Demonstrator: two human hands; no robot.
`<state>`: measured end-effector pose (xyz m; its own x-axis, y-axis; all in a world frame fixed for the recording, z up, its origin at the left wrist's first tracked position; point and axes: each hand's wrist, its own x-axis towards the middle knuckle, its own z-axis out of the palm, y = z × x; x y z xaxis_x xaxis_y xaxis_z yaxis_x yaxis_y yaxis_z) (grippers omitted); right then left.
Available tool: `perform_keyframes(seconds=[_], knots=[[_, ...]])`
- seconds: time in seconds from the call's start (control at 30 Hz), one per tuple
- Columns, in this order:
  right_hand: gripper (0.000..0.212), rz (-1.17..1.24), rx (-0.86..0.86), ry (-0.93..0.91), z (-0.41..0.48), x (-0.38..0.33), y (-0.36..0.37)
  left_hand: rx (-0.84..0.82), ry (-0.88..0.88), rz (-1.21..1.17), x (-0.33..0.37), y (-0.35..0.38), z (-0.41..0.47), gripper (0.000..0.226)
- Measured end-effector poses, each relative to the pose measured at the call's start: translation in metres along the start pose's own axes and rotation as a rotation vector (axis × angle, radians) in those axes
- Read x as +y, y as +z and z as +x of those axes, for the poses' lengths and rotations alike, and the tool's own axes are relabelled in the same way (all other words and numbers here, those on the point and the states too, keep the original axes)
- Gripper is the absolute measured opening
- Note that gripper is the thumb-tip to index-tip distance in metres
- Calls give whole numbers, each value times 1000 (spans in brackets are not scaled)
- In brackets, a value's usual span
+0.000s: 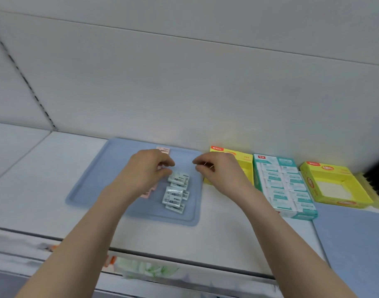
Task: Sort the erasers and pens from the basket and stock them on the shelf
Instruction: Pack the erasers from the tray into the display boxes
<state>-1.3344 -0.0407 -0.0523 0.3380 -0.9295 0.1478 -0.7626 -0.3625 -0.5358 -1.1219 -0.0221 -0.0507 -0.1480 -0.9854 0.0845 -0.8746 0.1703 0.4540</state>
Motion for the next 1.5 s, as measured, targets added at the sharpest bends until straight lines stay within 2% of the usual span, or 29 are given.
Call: perform_keyframes(seconds=[0.13,0.33,0.6,0.63,0.77,0.93,1.03,1.13,1.27,1.5], knots=[[25,-74,-160,-65,7,-18,21,-2,2,14,-3,2,-13,21],[17,-115,-153,-49,11,-18,23,39,53,73,1,6,-16,31],[12,137,-109,16,-5,-16,22,53,69,16,2,11,-12,37],[10,118,-107,12,-7,-15,23,41,69,23,4,11,-11,36],[28,-48,-115,-19,-11,-20,26,-5,69,32,6,12,-6,30],[21,-151,-70,-27,-10,-24,22,23,57,18,6,13,-2,24],[15,-133,38,20,-10,-11,5,34,89,8,10,16,0,29],[12,-135,191,179,-10,26,-27,-87,129,47,17,22,3,33],[18,-385,81,274,-13,64,-47,-155,132,120,26,27,10,26],[14,-530,53,137,-10,71,-26,-130,130,25,27,24,13,17]])
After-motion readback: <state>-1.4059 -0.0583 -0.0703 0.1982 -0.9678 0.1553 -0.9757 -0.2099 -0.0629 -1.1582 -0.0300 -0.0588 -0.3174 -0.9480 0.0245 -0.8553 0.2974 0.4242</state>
